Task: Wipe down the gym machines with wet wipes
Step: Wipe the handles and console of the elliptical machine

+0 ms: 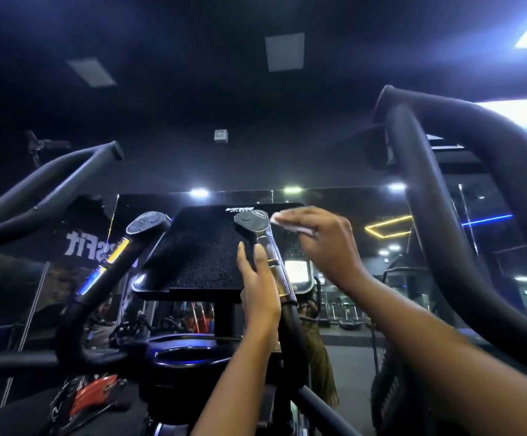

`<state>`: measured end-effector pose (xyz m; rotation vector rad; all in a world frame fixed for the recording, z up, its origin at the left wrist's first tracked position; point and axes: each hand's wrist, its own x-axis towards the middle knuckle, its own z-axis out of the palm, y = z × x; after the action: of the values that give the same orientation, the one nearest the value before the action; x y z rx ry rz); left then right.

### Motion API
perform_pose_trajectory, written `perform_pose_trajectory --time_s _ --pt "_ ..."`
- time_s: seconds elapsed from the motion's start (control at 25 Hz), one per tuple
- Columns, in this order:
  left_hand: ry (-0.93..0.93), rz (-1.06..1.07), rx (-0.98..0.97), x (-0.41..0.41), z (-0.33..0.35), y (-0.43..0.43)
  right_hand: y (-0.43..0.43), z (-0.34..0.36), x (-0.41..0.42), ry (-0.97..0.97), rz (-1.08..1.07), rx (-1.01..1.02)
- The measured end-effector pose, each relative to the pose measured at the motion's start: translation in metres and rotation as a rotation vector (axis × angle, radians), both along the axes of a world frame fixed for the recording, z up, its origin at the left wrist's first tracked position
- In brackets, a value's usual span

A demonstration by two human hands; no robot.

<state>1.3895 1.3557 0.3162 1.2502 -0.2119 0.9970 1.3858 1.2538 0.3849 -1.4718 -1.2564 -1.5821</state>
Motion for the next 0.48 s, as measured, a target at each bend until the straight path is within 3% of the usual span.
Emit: perform_pose_trajectory --time_s 0.08,0.28,0.48 --pt "0.032 0.05 0.058 0.007 0.004 -0.004 0.015 0.032 0.0 -0.043 -0.034 -0.075" --pt "-0.041 0.067 0.014 0.002 0.005 -0.006 0.046 0.056 0.007 -0.18 -0.276 -0.581" --pt "-0.052 0.075 0.023 0.013 0.004 -0.005 0.042 0.062 0.017 -0.118 -0.343 -0.562"
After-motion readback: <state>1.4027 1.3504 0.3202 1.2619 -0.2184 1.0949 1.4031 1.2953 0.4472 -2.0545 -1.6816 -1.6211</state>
